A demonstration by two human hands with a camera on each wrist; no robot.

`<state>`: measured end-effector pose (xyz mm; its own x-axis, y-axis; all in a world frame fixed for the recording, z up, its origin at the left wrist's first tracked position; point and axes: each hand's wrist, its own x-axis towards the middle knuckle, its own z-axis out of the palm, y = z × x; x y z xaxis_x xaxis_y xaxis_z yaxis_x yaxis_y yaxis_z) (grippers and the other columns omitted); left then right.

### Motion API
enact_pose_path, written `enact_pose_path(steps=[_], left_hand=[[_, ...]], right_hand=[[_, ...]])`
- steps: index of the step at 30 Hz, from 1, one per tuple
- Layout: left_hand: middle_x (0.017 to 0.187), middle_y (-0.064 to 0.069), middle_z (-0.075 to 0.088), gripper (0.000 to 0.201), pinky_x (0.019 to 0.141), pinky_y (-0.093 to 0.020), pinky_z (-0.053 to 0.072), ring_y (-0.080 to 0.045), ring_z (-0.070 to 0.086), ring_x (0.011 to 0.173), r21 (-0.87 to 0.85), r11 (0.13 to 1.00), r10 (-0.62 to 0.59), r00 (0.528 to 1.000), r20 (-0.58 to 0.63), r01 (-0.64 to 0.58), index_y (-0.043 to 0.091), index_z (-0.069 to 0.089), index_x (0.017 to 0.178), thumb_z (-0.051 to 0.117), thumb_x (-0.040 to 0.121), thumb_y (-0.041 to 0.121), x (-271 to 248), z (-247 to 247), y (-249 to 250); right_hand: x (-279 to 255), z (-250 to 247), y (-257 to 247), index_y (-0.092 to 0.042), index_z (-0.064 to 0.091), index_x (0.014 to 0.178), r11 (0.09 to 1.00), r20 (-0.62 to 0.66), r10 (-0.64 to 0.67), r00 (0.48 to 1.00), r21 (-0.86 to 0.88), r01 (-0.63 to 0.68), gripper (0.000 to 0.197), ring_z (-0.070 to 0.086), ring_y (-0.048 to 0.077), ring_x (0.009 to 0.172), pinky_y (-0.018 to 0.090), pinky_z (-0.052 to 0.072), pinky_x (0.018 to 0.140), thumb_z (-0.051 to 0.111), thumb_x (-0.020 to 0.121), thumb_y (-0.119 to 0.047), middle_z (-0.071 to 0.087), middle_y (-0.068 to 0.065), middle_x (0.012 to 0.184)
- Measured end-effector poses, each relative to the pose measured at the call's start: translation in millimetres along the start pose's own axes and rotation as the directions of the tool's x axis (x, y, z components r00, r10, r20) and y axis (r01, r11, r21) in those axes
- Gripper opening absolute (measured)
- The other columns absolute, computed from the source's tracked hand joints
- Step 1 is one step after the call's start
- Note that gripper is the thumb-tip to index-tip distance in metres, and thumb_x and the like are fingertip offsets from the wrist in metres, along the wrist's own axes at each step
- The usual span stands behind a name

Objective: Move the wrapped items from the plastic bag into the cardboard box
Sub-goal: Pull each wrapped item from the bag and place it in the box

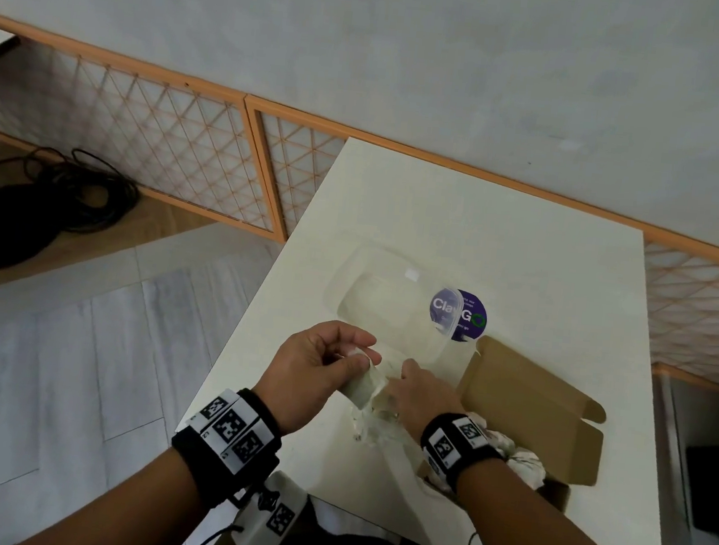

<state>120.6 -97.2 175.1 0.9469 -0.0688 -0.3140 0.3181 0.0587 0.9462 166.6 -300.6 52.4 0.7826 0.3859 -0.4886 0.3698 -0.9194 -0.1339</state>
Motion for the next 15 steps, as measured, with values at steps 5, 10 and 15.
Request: enact_pose_path(steps=[5, 10, 15], left_hand=[[0.098, -0.010, 0.079, 0.017, 0.075, -0.031, 0.061, -0.019, 0.073, 0.087, 0.036, 0.999, -0.013, 1.000, 0.015, 0.013, 0.007, 0.071, 0.108, 0.066, 0.095, -0.003, -10.2, -5.2, -4.1], [0.099, -0.011, 0.079, 0.018, 0.074, -0.036, 0.062, -0.021, 0.072, 0.082, 0.033, 0.999, -0.023, 1.000, -0.021, 0.024, 0.007, 0.071, 0.108, 0.065, 0.096, -0.005, -12.4, -12.6, -6.6], [0.099, -0.011, 0.080, 0.017, 0.075, -0.032, 0.061, -0.018, 0.072, 0.084, 0.017, 1.000, -0.020, 0.999, -0.038, 0.021, 0.007, 0.071, 0.108, 0.065, 0.096, -0.004, -7.6, -13.3, -6.1]], right_hand=[[14.9, 9.5, 1.7, -0.022, 0.060, 0.119, 0.992, 0.011, -0.040, 0.999, -0.121, 0.041, 0.024, 0.061, 0.033, 0.106, 0.043, 0.054, 0.091, 0.046, 0.103, -0.032, 0.053, 0.007, 0.117], [10.7, 5.8, 10.3, -0.021, 0.065, 0.111, 1.000, -0.051, 0.010, 0.999, 0.012, -0.010, 0.018, 0.064, 0.029, 0.101, 0.039, 0.054, 0.082, 0.050, 0.101, -0.021, 0.055, 0.004, 0.113], [-17.7, -8.8, 30.7, -0.022, 0.068, 0.100, 0.959, -0.223, 0.054, 0.973, 0.284, 0.011, 0.019, 0.057, 0.016, 0.084, 0.034, 0.052, 0.074, 0.050, 0.105, -0.028, 0.055, -0.003, 0.100]])
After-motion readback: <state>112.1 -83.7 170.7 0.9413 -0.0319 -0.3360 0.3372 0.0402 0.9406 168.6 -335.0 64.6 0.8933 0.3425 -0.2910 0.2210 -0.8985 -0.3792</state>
